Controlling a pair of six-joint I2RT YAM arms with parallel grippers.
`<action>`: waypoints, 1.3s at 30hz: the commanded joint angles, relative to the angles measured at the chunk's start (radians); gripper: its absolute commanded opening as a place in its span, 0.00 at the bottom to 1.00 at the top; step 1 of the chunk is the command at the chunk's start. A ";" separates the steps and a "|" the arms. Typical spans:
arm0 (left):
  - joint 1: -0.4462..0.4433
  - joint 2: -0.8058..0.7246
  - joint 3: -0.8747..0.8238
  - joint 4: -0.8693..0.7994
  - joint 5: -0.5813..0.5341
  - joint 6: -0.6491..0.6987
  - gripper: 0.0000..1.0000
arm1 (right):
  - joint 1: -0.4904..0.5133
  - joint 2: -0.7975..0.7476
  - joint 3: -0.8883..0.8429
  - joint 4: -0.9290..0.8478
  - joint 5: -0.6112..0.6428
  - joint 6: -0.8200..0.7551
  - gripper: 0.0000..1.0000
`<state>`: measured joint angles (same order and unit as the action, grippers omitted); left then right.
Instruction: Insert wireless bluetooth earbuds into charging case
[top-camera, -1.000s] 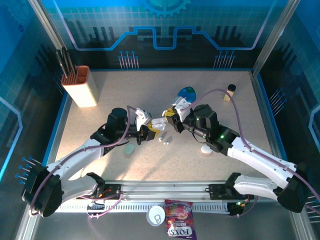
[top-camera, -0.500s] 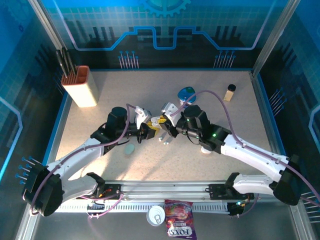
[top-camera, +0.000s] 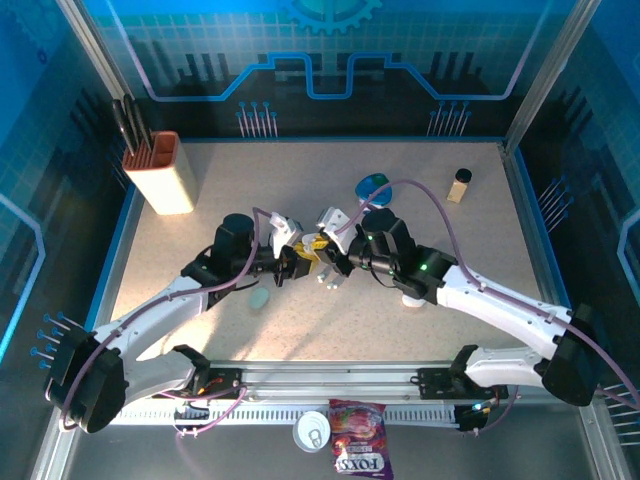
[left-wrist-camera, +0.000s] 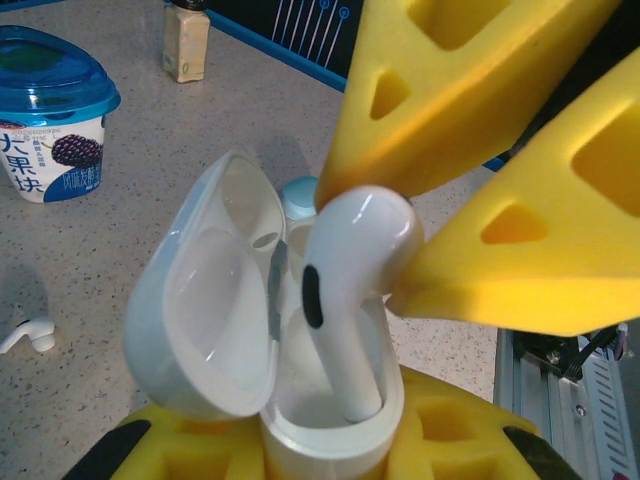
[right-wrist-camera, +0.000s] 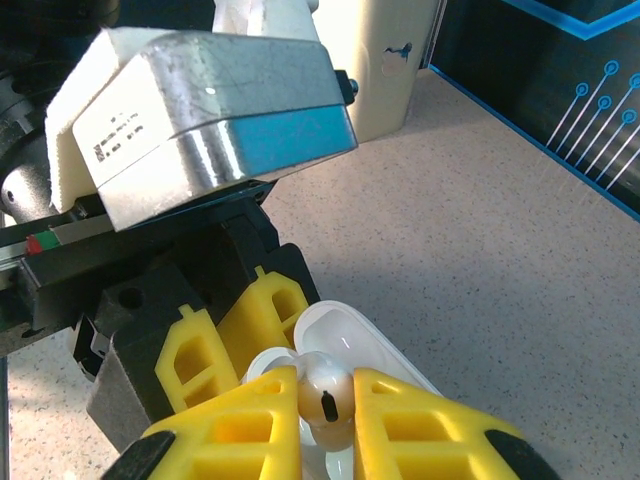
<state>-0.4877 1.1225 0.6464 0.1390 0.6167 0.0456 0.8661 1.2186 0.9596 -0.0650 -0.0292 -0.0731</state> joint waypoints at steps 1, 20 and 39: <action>0.008 0.002 0.030 0.013 0.002 -0.014 0.01 | 0.018 0.018 0.040 -0.037 0.030 -0.019 0.15; 0.009 -0.009 0.025 0.004 0.008 0.022 0.01 | -0.004 -0.017 0.024 -0.016 -0.069 0.038 0.36; 0.008 -0.091 -0.030 0.065 0.011 0.133 0.03 | -0.336 -0.077 -0.178 0.047 0.130 0.701 0.56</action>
<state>-0.4870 1.0660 0.6346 0.1539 0.6167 0.1410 0.5411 1.0779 0.7490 0.0803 0.0315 0.4698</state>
